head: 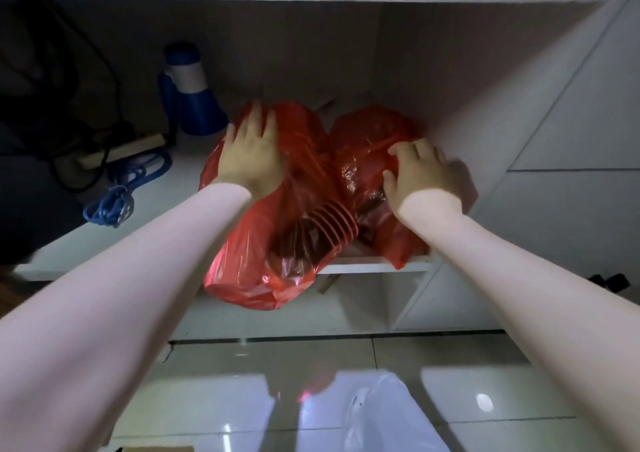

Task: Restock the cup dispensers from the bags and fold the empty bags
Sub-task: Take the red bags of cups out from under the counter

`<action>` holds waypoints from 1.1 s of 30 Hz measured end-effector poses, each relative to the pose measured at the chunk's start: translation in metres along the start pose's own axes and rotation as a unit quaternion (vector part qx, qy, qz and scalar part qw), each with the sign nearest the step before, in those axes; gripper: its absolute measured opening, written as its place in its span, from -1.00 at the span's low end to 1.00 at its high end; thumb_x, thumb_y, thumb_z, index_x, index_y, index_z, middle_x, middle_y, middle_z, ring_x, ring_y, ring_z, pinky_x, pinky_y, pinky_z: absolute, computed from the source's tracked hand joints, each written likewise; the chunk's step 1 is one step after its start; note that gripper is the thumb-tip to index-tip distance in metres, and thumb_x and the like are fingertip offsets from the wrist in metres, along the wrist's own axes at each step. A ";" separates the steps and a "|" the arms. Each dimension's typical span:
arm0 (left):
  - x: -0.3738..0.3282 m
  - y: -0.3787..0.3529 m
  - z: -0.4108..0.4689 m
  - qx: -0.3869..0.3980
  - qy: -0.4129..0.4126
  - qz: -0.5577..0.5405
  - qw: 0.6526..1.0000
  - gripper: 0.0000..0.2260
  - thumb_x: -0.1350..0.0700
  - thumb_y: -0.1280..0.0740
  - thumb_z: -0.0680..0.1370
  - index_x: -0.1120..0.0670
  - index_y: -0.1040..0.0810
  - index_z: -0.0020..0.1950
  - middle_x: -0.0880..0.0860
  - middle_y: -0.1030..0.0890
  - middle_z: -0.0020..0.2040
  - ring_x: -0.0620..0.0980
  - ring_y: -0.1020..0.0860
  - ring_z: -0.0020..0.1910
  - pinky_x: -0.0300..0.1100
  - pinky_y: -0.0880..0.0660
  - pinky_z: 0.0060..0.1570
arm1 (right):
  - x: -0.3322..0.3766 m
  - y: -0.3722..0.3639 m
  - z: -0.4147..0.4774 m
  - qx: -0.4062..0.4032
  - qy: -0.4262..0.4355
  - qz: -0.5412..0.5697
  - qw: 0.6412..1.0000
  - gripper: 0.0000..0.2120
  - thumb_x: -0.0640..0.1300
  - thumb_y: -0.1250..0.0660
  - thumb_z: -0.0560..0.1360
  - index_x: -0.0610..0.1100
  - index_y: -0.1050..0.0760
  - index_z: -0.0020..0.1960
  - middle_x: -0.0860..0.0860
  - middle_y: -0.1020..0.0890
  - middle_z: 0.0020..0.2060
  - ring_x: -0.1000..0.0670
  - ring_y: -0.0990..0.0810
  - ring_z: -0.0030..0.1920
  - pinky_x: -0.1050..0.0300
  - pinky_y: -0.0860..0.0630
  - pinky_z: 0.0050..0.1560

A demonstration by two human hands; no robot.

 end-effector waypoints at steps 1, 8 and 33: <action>0.003 -0.004 0.009 0.006 0.010 0.006 1.000 -0.37 -0.07 -0.16 0.58 0.11 0.00 0.55 0.21 0.02 0.55 0.22 -0.03 0.51 0.15 0.05 0.47 | 0.000 -0.003 0.003 -0.001 0.002 -0.008 1.000 -0.63 -0.07 -0.25 0.53 -0.09 -0.39 0.32 -0.13 -0.41 0.24 -0.19 -0.35 0.25 -0.05 -0.35 0.17; 0.007 -0.039 0.024 0.129 0.076 -0.002 0.989 -0.27 -0.20 -0.35 0.46 -0.12 -0.07 0.53 0.16 0.00 0.55 0.33 -0.06 0.46 0.23 -0.09 0.39 | -0.007 -0.025 0.013 0.068 -0.024 -0.028 0.997 -0.31 0.00 -0.32 0.49 0.08 -0.05 0.51 -0.15 0.05 0.53 -0.32 -0.07 0.46 -0.17 -0.21 0.38; -0.065 0.022 -0.067 -0.083 -0.091 -0.038 0.992 -0.68 0.15 -0.30 0.49 0.03 -0.54 0.25 0.14 -0.59 0.09 0.25 -0.49 0.08 0.05 -0.47 -0.10 | -0.006 -0.023 -0.050 -0.011 -0.052 0.138 0.989 -0.66 -0.40 -0.10 0.42 -0.19 -0.32 0.15 -0.22 -0.50 0.03 -0.27 -0.50 -0.05 0.01 -0.36 -0.12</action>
Point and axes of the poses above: each hand's wrist, its own z-axis towards the middle knuckle, its own y-axis out of the back of the hand, x = y × z, the point moved 5 cm from there along z, towards the middle knuckle
